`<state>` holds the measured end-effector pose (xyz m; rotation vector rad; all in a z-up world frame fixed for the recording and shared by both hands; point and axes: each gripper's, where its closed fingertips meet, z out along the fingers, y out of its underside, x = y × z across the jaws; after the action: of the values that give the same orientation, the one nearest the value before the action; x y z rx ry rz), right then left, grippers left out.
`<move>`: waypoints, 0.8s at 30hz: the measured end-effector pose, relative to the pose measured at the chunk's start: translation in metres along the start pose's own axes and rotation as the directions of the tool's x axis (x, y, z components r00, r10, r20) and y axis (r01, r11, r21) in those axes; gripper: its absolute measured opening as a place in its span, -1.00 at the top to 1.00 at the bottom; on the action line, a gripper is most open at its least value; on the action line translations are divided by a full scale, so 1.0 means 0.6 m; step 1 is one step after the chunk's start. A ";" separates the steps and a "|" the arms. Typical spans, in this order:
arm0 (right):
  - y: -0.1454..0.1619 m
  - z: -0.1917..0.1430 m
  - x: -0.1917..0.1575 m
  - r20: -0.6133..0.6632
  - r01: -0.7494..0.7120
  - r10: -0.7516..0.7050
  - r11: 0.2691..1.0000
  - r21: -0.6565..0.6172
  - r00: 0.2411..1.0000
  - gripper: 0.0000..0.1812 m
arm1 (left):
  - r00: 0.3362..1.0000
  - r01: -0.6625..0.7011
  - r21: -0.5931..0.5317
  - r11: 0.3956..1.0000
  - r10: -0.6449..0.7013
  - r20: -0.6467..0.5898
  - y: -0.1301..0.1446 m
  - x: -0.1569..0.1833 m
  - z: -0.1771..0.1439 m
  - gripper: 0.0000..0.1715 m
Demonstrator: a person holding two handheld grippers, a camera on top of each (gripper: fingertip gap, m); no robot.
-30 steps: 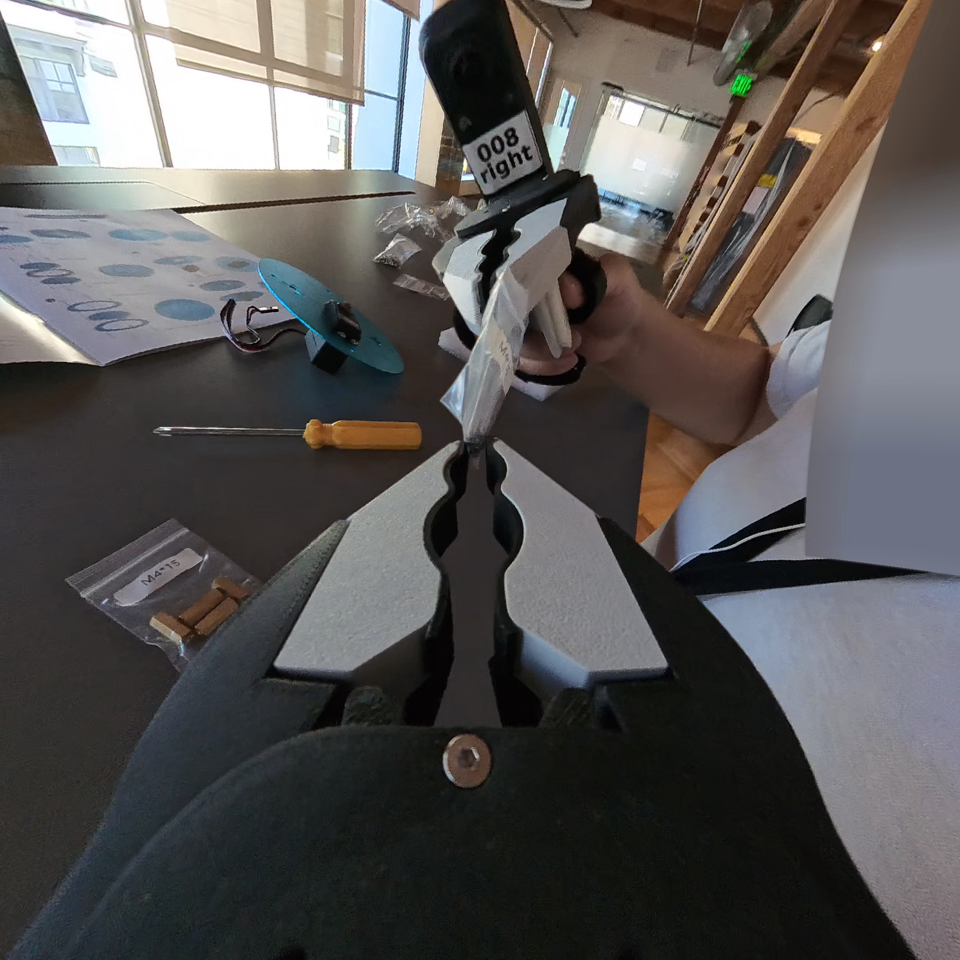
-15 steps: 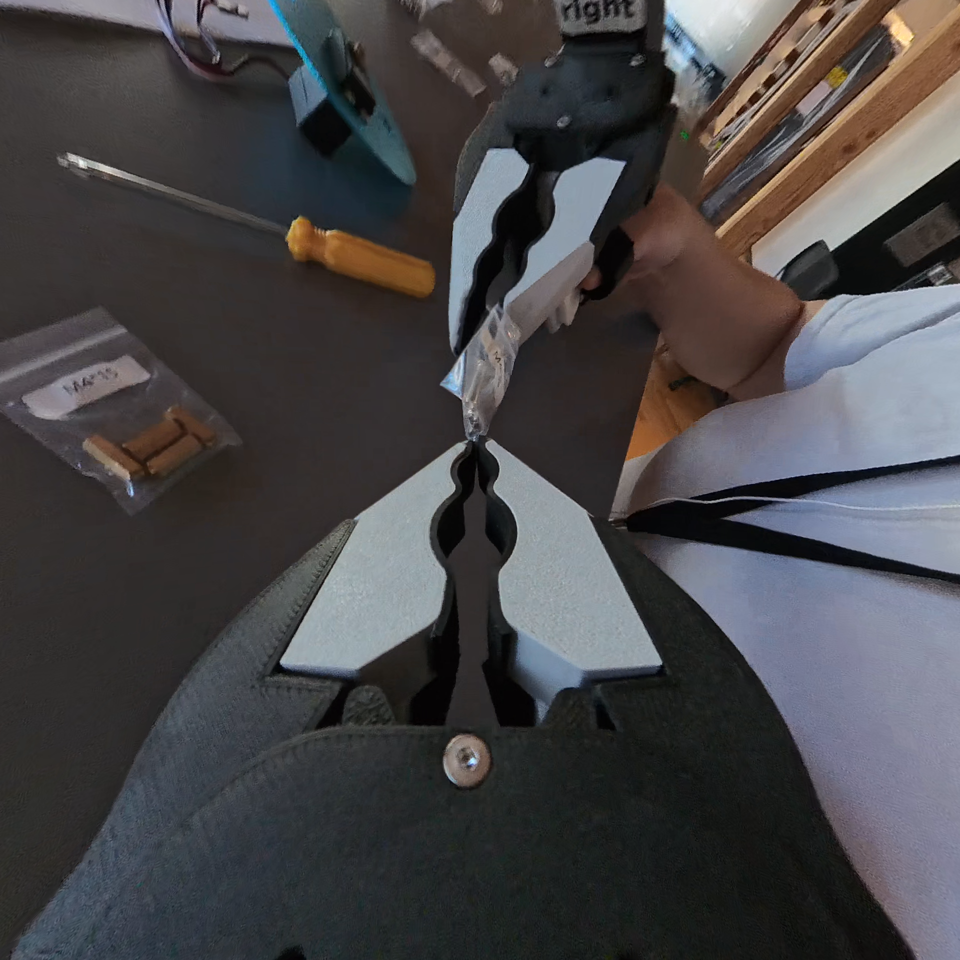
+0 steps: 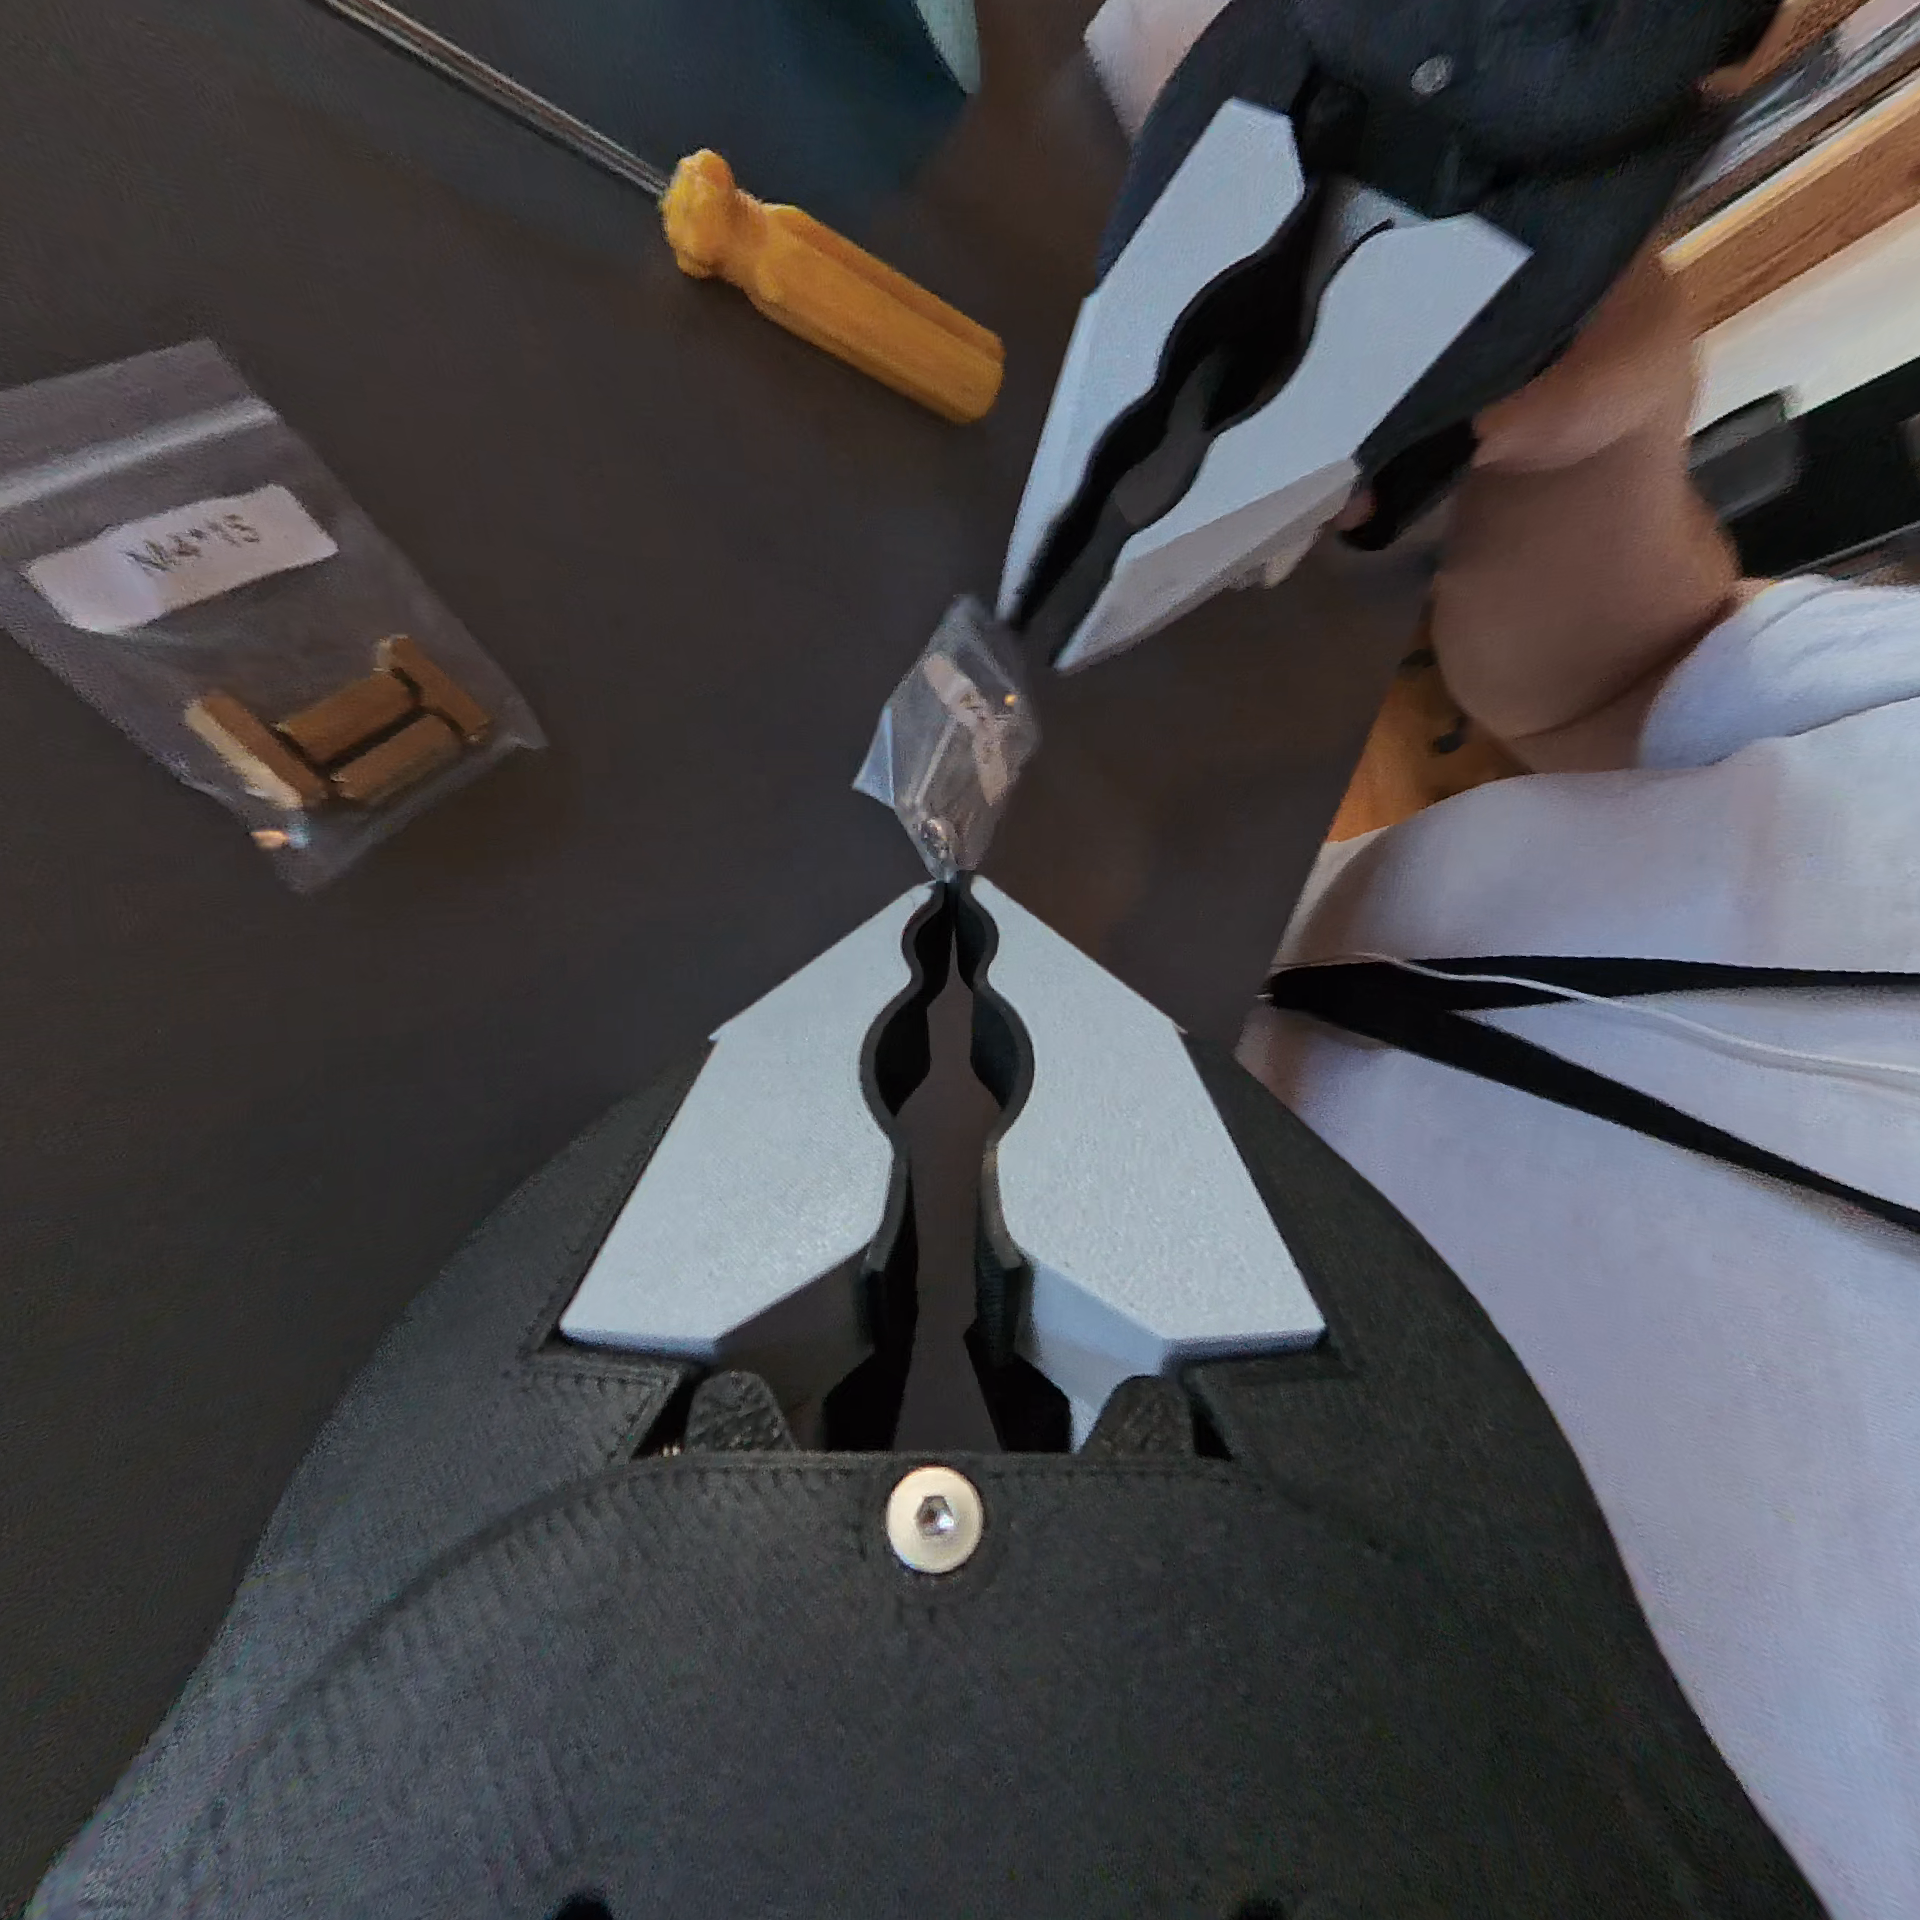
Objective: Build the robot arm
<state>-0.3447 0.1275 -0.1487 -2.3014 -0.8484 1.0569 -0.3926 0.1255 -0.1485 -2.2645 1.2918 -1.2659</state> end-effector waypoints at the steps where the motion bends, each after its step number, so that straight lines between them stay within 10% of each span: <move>1: 0.002 0.001 0.000 0.021 -0.021 0.021 1.000 -0.001 1.000 0.91 | 0.999 0.000 -0.016 1.000 0.001 0.034 0.001 -0.012 0.001 1.00; 24: 0.000 -0.003 0.023 -0.066 0.133 -0.133 0.991 -0.011 0.989 0.90 | 0.999 0.033 -0.035 0.999 -0.032 0.011 -0.001 -0.013 0.005 1.00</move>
<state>-0.3364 0.1369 -0.1543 -2.2377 -0.9654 0.9164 -0.3917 0.1314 -0.1547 -2.3219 1.2889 -1.2500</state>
